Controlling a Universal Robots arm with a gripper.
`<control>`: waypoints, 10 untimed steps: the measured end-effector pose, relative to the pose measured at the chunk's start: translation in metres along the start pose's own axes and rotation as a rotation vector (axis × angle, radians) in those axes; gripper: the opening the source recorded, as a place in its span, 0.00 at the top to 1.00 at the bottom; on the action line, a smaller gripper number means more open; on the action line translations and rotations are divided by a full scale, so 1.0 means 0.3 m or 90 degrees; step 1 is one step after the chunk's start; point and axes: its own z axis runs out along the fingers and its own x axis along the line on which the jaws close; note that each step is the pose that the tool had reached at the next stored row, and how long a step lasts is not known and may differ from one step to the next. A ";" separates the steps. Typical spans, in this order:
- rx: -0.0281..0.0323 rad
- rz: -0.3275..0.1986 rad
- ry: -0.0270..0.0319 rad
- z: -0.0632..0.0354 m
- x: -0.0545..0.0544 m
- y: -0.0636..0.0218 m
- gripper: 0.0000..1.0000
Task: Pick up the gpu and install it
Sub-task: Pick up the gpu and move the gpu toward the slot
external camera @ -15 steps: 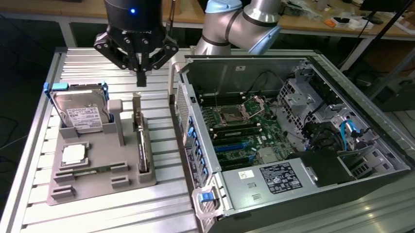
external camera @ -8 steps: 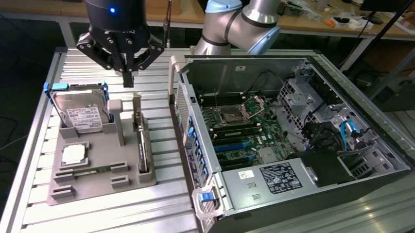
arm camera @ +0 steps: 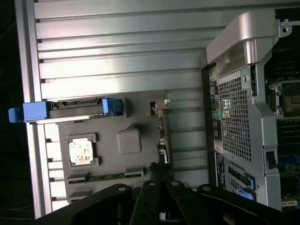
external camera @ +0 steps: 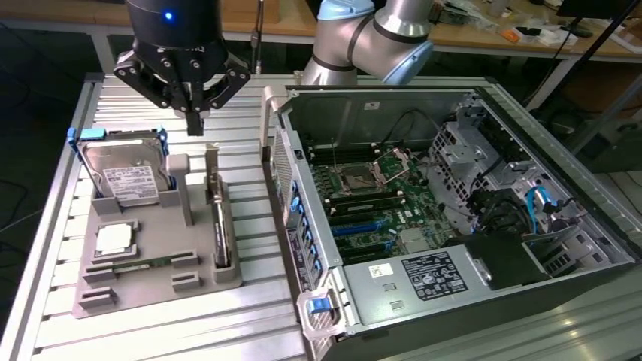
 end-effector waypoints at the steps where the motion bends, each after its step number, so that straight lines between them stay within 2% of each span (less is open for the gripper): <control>1: 0.0000 0.000 0.0000 0.000 0.000 0.000 0.89; 3: 0.0000 0.000 0.0000 0.000 0.000 0.000 0.89; 6: 0.0000 0.000 0.0000 0.000 0.000 0.000 0.71; 7: 0.0000 0.000 0.0000 0.000 0.000 0.000 0.71; 9: 0.0005 -0.001 0.0001 0.001 0.000 0.000 0.58; 10: 0.0009 -0.002 0.0010 0.002 0.000 0.000 0.58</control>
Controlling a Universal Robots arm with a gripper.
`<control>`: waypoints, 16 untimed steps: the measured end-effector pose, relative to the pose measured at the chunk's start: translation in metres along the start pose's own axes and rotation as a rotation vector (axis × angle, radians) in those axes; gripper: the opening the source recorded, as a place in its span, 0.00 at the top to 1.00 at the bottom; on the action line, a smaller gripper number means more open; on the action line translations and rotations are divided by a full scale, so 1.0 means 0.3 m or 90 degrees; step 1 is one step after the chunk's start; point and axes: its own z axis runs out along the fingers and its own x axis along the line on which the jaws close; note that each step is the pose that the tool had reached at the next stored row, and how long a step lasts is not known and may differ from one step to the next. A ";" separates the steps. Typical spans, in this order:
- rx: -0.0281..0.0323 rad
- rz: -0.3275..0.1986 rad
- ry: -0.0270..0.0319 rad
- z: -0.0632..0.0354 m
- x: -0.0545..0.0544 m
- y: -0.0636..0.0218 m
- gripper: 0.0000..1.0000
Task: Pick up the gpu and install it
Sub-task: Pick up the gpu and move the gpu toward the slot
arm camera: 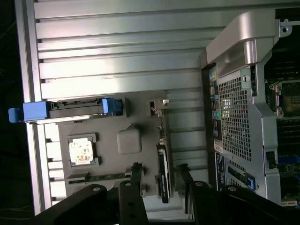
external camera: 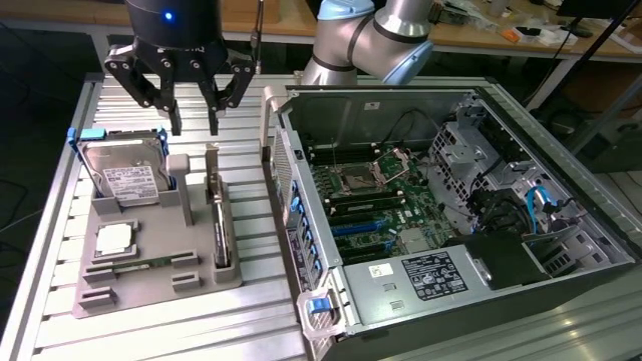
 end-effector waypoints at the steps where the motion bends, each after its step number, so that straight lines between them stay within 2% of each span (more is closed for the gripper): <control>1: 0.0003 -0.003 0.0013 0.001 0.000 0.000 0.58; 2: 0.0003 -0.009 0.0022 0.002 0.000 0.001 0.52; 8: -0.0002 -0.057 0.0086 0.008 0.000 0.001 0.52; 14: -0.0005 -0.059 0.0109 0.036 0.000 -0.003 0.52; 16: -0.0004 -0.059 0.0139 0.049 0.000 -0.008 0.52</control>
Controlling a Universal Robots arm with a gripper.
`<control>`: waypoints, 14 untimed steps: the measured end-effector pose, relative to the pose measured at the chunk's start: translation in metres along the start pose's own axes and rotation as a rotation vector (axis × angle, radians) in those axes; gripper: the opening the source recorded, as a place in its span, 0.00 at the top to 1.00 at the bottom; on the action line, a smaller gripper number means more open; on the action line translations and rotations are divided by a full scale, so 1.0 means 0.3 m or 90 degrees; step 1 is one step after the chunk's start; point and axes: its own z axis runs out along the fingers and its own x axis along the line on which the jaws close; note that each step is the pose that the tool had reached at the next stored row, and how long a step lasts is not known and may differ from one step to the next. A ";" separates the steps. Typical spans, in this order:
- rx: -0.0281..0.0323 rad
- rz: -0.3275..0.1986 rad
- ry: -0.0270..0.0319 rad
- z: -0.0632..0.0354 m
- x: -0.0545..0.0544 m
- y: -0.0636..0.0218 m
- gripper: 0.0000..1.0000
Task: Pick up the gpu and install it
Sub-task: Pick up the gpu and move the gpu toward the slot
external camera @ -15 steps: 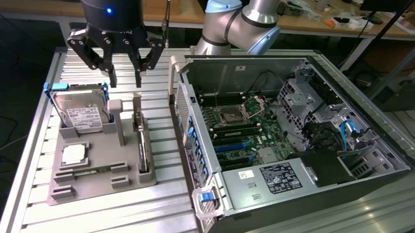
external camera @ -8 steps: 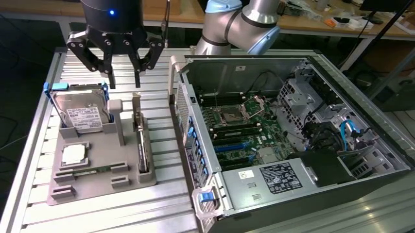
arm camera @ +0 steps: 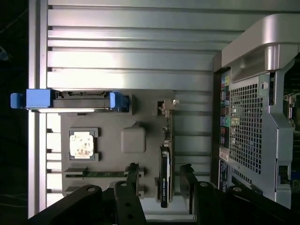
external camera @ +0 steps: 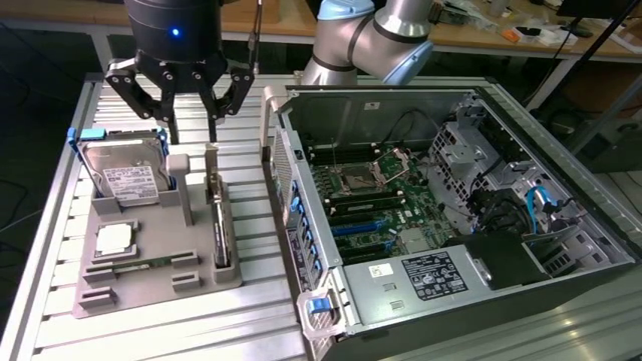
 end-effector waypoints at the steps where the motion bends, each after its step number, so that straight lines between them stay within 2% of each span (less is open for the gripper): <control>1: -0.0001 0.000 0.0012 0.005 0.000 -0.002 0.52; 6: 0.0005 0.000 0.0063 0.032 0.000 -0.018 0.52; 9: 0.0047 0.000 0.0073 0.039 0.001 -0.025 0.52; 11: 0.0093 0.000 0.0083 0.041 0.001 -0.028 0.52; 14: 0.0103 0.000 0.0086 0.055 0.001 -0.039 0.52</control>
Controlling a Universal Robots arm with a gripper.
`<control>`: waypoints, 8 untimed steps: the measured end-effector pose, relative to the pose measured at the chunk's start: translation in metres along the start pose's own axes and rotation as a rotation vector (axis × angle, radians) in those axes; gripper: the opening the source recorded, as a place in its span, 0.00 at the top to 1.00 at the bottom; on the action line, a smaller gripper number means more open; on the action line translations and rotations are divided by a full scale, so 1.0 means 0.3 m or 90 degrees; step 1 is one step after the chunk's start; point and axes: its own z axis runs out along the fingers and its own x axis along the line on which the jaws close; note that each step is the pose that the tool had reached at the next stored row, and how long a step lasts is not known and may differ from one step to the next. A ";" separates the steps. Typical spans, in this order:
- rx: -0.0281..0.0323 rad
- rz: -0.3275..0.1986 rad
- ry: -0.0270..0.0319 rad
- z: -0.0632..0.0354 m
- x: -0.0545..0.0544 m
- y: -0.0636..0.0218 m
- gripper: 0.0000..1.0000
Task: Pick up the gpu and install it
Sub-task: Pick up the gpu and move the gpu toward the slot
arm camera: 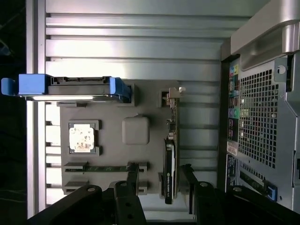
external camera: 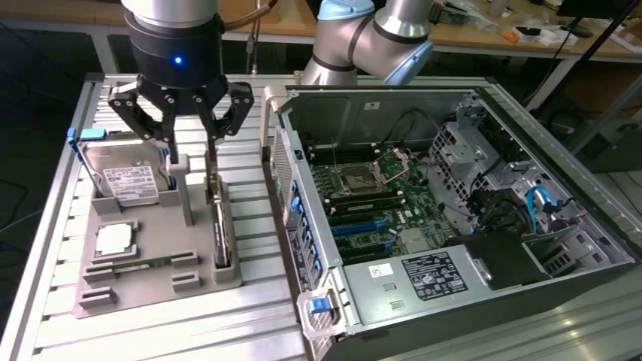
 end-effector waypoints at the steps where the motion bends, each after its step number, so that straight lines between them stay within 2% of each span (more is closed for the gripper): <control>1: 0.0000 0.000 0.0000 0.006 0.000 -0.006 0.52; 8: -0.0001 0.000 -0.0001 0.041 -0.026 -0.026 0.52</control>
